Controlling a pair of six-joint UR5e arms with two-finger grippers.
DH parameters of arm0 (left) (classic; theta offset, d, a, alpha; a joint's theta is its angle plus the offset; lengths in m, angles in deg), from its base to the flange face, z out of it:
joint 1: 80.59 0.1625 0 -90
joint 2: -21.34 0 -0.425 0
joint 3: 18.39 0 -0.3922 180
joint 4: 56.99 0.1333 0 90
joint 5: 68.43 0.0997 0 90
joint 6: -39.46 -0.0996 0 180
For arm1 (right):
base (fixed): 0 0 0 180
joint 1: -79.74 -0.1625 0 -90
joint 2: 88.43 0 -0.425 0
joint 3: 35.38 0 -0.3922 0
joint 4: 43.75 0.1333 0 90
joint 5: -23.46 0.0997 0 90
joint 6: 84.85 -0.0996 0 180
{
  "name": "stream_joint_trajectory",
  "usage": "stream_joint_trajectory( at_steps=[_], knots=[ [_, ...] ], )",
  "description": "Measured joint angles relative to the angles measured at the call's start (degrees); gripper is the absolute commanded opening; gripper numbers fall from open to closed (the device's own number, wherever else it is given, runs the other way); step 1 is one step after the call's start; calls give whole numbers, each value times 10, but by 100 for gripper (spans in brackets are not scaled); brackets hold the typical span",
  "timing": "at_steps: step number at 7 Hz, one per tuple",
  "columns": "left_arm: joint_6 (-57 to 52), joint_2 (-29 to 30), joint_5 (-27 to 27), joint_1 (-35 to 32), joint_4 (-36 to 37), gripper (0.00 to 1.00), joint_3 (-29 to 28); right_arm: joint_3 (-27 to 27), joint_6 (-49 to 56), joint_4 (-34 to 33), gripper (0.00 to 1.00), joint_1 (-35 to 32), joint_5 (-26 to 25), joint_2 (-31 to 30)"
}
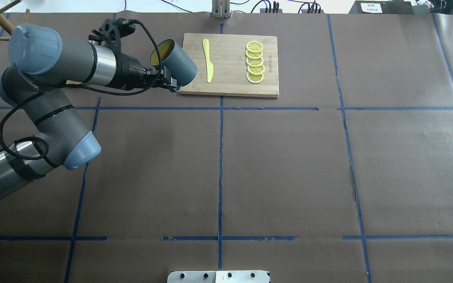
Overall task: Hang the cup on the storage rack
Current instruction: 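Lift the mug with the left gripper and carry it toward the wooden rack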
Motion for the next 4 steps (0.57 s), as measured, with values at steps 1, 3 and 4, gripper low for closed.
stream_joint_trajectory(
  at_steps=[1,3,4],
  knots=[
    [51,-14,1,-10,-20,0,-3,0,-1,1,100,-9,1,-11],
    [145,-39,5,-26,-101,0,-30,0,-7,1,100,-44,48,-39],
    [210,-43,21,-29,-164,0,-56,2,-9,0,100,-61,79,-50]
  ],
)
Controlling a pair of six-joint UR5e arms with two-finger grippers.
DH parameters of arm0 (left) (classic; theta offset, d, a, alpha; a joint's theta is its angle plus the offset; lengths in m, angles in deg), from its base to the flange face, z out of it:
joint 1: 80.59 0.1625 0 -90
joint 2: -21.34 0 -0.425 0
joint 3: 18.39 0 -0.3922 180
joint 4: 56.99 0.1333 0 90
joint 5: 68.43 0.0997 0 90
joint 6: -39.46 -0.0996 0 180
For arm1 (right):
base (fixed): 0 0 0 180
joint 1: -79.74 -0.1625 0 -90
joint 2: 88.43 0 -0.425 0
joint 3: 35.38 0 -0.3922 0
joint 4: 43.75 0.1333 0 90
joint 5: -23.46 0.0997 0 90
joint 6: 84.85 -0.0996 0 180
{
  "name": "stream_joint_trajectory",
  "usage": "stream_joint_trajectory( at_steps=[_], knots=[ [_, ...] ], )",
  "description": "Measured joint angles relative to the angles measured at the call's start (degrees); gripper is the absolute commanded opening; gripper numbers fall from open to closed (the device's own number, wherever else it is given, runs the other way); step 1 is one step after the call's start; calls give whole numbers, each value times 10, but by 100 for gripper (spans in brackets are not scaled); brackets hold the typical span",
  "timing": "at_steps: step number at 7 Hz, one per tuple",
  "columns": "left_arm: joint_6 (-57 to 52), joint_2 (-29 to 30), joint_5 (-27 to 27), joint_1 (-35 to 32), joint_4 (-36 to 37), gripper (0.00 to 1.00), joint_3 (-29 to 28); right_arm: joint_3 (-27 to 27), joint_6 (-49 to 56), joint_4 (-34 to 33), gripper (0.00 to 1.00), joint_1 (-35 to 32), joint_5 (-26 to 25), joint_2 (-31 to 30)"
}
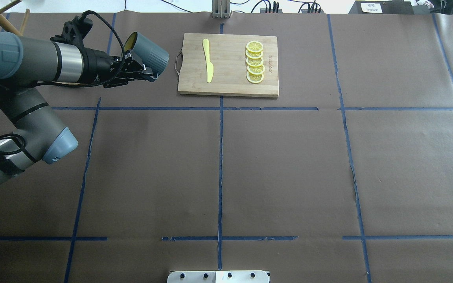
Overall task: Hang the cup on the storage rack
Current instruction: 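Lift the mug with the left gripper and carry it toward the wooden rack, then tilt the mug with the left gripper, aligning its handle with a rack peg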
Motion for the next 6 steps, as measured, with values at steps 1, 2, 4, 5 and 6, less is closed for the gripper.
stream_joint_trajectory(
  at_steps=[1,2,4,5,6],
  knots=[
    [69,0,29,-2,-67,0,-32,4,-10,0,100,-10,16,-5],
    [130,4,54,-8,-113,0,-57,10,-33,1,100,-13,21,-5],
    [226,21,75,-41,-146,0,-89,29,-73,2,100,-14,23,-2],
    [279,34,84,-57,-155,0,-101,33,-78,2,100,-15,23,-2],
    [343,40,112,-65,-185,0,-112,35,-80,2,100,-15,23,-1]
  ],
)
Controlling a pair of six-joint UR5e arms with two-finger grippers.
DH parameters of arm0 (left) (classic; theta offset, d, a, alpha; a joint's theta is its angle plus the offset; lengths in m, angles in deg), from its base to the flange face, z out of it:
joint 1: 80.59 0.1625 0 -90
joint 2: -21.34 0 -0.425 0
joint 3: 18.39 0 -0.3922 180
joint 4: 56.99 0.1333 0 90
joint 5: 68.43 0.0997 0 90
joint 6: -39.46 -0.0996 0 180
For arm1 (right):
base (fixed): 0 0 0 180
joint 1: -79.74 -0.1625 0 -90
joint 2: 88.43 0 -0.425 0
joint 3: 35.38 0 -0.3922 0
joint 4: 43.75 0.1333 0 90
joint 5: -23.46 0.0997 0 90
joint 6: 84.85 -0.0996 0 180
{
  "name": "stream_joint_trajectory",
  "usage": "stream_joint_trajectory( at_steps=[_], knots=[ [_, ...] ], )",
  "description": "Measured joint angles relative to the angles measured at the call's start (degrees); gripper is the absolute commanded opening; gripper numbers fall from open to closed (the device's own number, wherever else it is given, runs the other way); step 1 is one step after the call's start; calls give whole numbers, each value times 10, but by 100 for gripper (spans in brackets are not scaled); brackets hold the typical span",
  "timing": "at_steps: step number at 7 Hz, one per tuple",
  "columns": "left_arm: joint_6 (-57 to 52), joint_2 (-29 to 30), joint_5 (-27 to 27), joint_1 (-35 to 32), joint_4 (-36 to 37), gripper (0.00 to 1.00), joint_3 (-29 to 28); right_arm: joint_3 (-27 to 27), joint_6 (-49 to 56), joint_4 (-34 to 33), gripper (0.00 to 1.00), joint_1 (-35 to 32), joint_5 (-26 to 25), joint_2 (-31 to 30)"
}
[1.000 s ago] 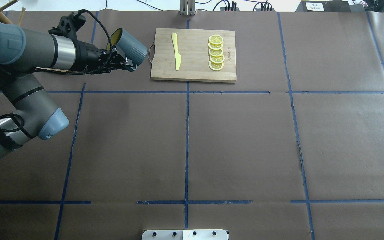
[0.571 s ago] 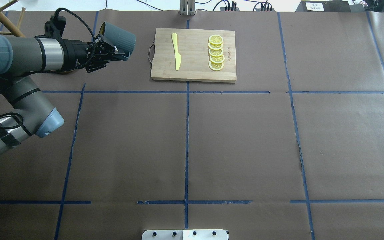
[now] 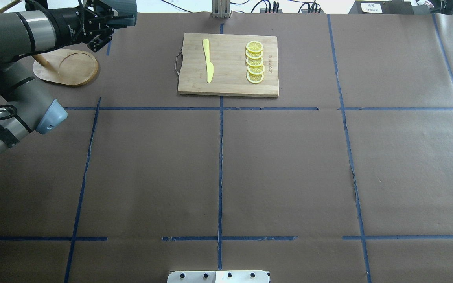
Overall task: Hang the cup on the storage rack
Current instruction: 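Tilt the mug with the left gripper, aligning its handle with a rack peg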
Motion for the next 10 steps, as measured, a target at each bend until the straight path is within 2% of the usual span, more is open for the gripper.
stream_joint_trajectory(
  at_steps=[3,6,8,10],
  knots=[
    [158,-2,114,-1,-176,0,-47,7,-1,1,100,0,-1,3],
    [225,-12,241,47,-358,0,-107,9,2,2,100,0,-2,4],
    [229,-5,299,63,-416,0,-146,9,2,2,100,0,-3,4],
    [228,-2,338,61,-422,0,-179,9,2,2,100,1,-3,6]
  ],
)
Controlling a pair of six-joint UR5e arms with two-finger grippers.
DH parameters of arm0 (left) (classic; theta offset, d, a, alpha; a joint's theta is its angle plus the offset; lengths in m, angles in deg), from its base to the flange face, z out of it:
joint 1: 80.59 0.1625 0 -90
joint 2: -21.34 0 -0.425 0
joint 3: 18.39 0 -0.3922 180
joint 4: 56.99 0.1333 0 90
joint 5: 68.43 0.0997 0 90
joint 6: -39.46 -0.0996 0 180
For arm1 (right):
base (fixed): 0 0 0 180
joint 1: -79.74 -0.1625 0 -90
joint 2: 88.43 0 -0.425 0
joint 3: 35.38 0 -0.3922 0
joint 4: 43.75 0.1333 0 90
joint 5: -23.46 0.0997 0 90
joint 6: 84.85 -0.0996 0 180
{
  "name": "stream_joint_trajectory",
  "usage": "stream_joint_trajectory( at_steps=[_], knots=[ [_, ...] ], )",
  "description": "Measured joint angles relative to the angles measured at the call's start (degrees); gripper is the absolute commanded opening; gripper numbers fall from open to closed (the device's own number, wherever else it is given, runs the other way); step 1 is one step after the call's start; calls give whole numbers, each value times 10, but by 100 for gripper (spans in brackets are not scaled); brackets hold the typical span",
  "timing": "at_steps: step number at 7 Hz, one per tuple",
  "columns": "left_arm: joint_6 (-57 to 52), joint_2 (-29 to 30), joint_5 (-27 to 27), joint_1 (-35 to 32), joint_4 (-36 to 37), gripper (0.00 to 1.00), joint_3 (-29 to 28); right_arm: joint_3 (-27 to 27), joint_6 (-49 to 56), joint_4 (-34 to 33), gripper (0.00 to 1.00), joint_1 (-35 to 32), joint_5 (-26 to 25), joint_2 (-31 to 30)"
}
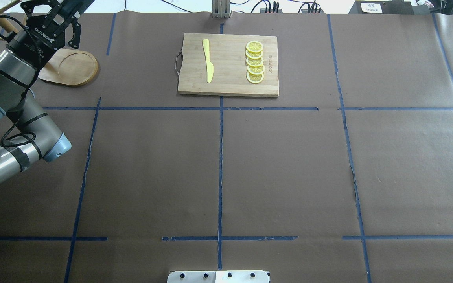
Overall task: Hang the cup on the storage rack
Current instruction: 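Tilt the mug with the left gripper, aligning its handle with a rack peg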
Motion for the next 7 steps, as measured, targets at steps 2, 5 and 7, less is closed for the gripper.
stream_joint_trajectory(
  at_steps=[2,5,7],
  knots=[
    [-1,0,16,-11,1,0,-29,0,-1,0,100,1,0,2],
    [-2,3,18,-28,16,0,-41,0,-1,0,100,1,0,4],
    [1,10,18,-37,39,0,-49,-1,-1,0,100,2,0,4]
  ],
)
